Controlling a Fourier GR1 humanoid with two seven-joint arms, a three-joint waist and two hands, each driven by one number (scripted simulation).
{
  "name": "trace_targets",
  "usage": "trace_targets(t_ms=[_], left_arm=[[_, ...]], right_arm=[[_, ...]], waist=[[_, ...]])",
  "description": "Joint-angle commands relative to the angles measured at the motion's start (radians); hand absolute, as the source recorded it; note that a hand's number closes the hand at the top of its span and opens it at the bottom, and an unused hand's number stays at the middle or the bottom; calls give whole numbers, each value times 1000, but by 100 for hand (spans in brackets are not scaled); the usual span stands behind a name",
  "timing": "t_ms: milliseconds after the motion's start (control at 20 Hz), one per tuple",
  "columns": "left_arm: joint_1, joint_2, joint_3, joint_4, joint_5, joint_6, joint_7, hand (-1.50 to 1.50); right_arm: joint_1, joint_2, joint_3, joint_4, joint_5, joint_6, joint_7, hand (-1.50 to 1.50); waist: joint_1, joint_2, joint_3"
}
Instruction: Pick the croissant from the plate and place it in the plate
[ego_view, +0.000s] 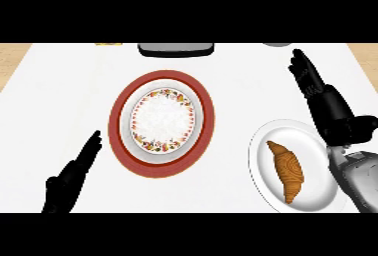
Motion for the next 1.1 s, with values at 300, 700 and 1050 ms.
trace_targets(t_ms=[300,700,1050], left_arm=[[-109,-9,87,0,41,27,86,0],[-232,-32,130,50,63,22,181,0],[-254,-11,181,22,88,-15,237,0]], right_arm=[[-112,-324,45,3,162,402,-154,150],[113,-185,-30,449,89,594,-746,-150],[109,-296,21,487,340,562,-871,-150]], waist=[[21,-24,-30],[20,10,-8],[17,1,-10]])
